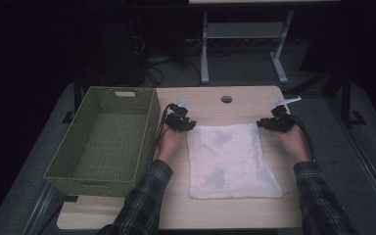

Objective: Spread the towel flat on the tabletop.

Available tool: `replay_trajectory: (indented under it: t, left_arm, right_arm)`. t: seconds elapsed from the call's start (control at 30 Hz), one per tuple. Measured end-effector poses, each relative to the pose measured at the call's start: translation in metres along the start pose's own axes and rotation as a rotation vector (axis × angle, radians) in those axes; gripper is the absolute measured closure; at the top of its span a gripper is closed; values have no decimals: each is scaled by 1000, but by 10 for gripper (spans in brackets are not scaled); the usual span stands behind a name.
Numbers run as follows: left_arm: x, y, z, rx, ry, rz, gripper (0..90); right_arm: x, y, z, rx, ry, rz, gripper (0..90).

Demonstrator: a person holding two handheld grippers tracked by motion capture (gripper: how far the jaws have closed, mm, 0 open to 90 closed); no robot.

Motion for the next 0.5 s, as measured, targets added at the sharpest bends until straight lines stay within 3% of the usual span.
replay_trajectory:
  t: [0.13, 0.3, 0.43, 0.5]
  left_arm:
    - [-5, -3, -7, -13, 5, 6, 601]
    - [-9, -6, -12, -25, 8, 13, 608]
    - [-10, -8, -15, -34, 22, 4, 642]
    - [-10, -9, -17, -37, 23, 3, 689]
  right_arm:
    - [6, -4, -8, -10, -24, -17, 698]
    - [10, -6, -15, 1, -22, -39, 698]
    - [9, -5, -21, -14, -23, -19, 714]
    - [8, -5, -23, -25, -22, -19, 767]
Point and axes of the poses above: each handheld gripper's, and its own axes: z roughly backward along the jaws, y roughly out of its top, x roughly to its right, the point moved 5 cm from there along -z, roughly forward along the jaws, and after that the axes turned 10 degrees about z, right-handed, at the moved point
